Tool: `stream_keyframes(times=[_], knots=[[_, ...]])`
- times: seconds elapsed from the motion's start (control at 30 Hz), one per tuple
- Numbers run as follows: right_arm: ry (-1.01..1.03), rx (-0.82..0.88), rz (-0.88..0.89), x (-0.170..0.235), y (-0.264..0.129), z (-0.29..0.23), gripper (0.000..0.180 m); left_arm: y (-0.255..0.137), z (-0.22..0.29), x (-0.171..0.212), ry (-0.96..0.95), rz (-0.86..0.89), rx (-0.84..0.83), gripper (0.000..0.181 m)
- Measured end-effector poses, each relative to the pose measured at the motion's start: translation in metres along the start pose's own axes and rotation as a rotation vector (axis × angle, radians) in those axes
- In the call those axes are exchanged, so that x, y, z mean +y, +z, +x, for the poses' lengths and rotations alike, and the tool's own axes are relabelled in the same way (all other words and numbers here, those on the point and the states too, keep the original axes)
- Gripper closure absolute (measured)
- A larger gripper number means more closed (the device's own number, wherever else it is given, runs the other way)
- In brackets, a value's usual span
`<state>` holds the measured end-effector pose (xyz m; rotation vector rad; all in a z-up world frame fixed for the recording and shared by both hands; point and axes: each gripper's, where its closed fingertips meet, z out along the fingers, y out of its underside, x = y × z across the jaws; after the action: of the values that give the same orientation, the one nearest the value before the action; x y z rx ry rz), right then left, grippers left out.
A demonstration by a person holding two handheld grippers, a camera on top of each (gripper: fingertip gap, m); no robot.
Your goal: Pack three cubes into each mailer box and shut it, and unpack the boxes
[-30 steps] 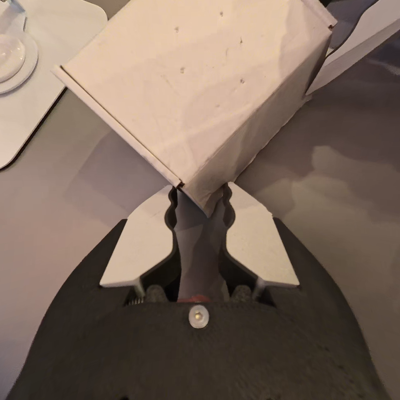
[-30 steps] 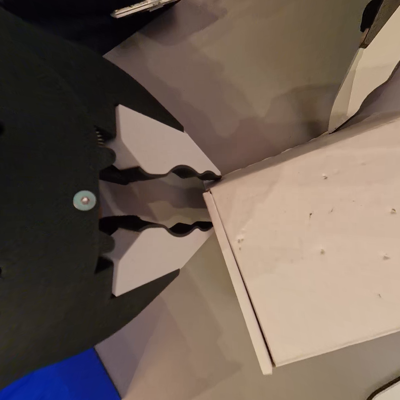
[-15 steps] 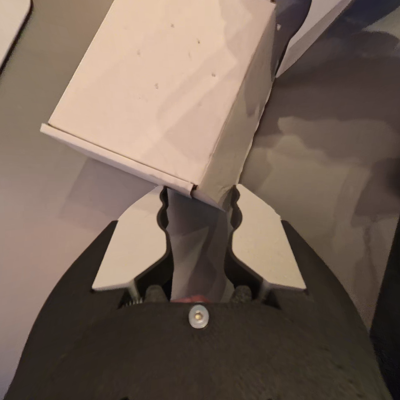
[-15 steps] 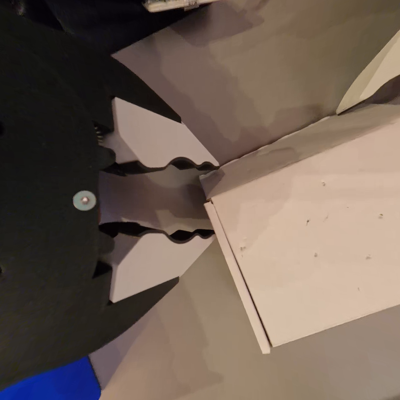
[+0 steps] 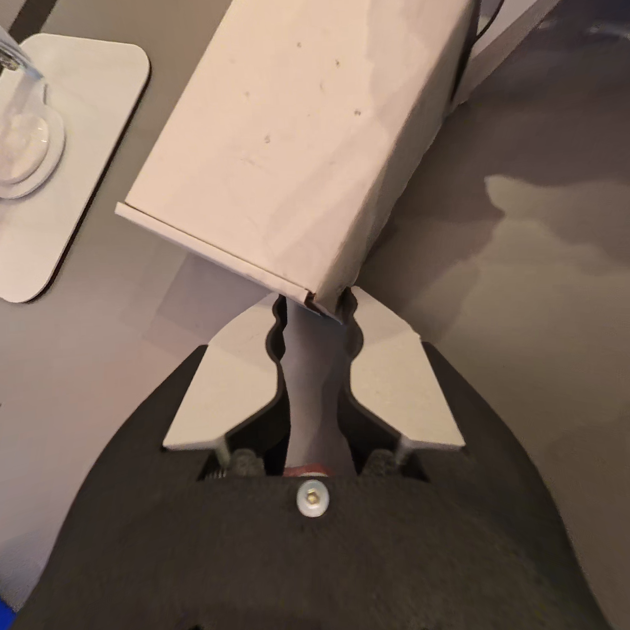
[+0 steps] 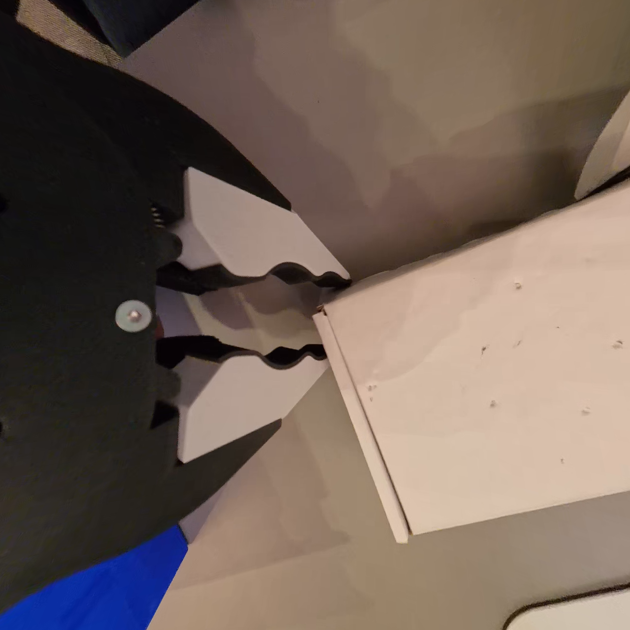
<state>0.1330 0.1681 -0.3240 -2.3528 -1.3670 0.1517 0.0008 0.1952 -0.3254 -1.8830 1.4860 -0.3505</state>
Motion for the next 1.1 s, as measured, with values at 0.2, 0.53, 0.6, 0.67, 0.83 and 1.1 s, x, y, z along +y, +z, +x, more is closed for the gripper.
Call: stream_keyframes(times=[0.2,0.53,0.6,0.67,0.83,1.1], knots=[[0.010,0.005,0.054,0.001,0.000,0.001,0.135,-0.005,0.004,0.002,-0.037,0.000,0.076,0.147],[-0.033,0.011,0.026,-0.001,0.005,0.006,0.150,0.002,0.003,0.006,0.035,-0.081,0.069,0.148],[-0.047,0.017,0.028,-0.002,0.006,0.007,0.152,0.004,-0.001,0.006,0.028,-0.082,0.042,0.152],[-0.056,0.030,0.027,-0.002,0.006,0.008,0.153,0.005,-0.004,0.005,-0.003,-0.065,0.037,0.153],[0.002,-0.001,0.061,-0.003,0.006,0.007,0.150,0.004,-0.003,0.007,0.002,-0.067,0.040,0.152],[0.035,-0.034,0.067,0.001,0.005,-0.002,0.159,-0.004,0.000,0.005,-0.030,-0.070,0.127,0.138]])
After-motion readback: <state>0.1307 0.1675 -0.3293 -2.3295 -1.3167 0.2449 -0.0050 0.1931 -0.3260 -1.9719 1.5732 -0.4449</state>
